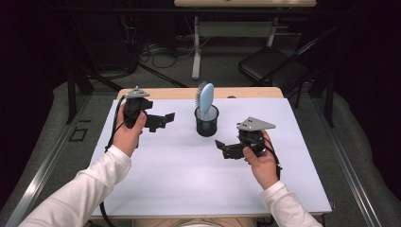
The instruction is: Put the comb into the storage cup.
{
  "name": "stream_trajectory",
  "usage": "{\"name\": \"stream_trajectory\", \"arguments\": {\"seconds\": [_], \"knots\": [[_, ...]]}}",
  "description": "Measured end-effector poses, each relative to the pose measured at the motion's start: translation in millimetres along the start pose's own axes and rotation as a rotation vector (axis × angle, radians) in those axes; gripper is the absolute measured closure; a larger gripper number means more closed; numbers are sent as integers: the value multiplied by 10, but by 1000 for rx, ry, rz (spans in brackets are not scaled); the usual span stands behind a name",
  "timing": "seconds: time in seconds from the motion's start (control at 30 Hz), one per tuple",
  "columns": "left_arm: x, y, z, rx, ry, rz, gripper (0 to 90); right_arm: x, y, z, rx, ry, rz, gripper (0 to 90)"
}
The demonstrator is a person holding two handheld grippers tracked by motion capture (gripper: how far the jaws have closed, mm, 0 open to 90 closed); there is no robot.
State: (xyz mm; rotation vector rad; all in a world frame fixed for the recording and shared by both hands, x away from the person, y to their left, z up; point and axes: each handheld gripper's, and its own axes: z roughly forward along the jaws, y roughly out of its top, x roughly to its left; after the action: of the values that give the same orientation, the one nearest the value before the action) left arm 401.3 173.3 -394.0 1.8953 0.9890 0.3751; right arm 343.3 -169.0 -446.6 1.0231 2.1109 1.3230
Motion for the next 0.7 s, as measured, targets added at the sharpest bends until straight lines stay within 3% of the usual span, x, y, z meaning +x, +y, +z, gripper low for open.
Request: {"name": "stream_trajectory", "arguments": {"seconds": [0.2, 0.37, 0.7], "knots": [[63, -123, -74, -11, 36, -25, 4, -59, -35, -57, 2, -22, 1, 12], [108, -226, -111, -17, 71, -21, 4, -129, -97, -96, 17, -44, 9, 12], [221, -471, -110, -14, 74, -59, 5, -253, -233, -172, 38, -87, 26, 12]]}}
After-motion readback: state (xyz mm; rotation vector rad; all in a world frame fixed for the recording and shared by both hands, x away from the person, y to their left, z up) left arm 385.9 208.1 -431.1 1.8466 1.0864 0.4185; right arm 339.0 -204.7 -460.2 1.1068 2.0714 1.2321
